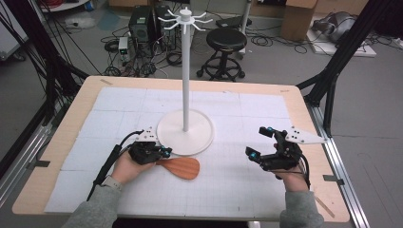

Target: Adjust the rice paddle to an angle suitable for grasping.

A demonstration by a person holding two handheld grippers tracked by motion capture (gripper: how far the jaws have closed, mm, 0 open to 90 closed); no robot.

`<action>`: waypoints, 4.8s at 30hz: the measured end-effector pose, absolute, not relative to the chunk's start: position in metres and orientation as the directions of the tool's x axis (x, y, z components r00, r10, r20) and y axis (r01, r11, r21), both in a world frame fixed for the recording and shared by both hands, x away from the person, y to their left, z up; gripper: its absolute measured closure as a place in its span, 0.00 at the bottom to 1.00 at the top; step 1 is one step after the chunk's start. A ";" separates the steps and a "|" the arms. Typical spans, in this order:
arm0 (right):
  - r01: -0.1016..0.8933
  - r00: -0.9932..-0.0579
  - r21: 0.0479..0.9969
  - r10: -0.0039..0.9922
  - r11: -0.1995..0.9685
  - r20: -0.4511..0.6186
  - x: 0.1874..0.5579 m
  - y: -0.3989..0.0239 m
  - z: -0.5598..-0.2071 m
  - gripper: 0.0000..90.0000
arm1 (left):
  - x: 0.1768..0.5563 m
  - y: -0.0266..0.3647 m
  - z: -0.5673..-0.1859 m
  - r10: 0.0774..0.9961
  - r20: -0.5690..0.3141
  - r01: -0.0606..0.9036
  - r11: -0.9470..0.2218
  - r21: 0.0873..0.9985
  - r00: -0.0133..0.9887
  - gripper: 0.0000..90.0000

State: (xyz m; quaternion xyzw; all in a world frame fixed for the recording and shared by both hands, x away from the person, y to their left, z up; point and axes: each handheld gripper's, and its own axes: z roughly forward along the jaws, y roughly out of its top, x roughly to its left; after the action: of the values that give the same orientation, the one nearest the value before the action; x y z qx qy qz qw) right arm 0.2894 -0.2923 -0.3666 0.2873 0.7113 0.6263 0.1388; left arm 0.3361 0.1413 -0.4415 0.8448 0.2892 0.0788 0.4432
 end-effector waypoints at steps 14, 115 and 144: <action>0.243 -0.798 0.968 0.579 0.055 0.168 0.290 -0.291 -0.367 0.01 | 0.336 0.136 -0.448 0.551 -0.121 0.429 -0.473 0.770 0.825 1.00; 0.264 -0.807 0.961 0.564 0.081 0.174 0.288 -0.290 -0.372 0.01 | 0.222 0.183 -0.430 0.364 -0.062 0.266 -0.543 0.796 0.929 1.00; 0.267 -0.806 0.960 0.566 0.088 0.173 0.289 -0.290 -0.373 0.01 | 0.253 0.182 -0.445 0.440 -0.039 0.313 -0.570 0.760 0.897 1.00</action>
State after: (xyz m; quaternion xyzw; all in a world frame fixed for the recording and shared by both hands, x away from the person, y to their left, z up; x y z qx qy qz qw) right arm 0.2887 -0.2902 -0.3732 0.2863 0.7273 0.6117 0.1218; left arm 0.2534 0.1818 -0.4446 0.8826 0.2133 0.0775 0.4117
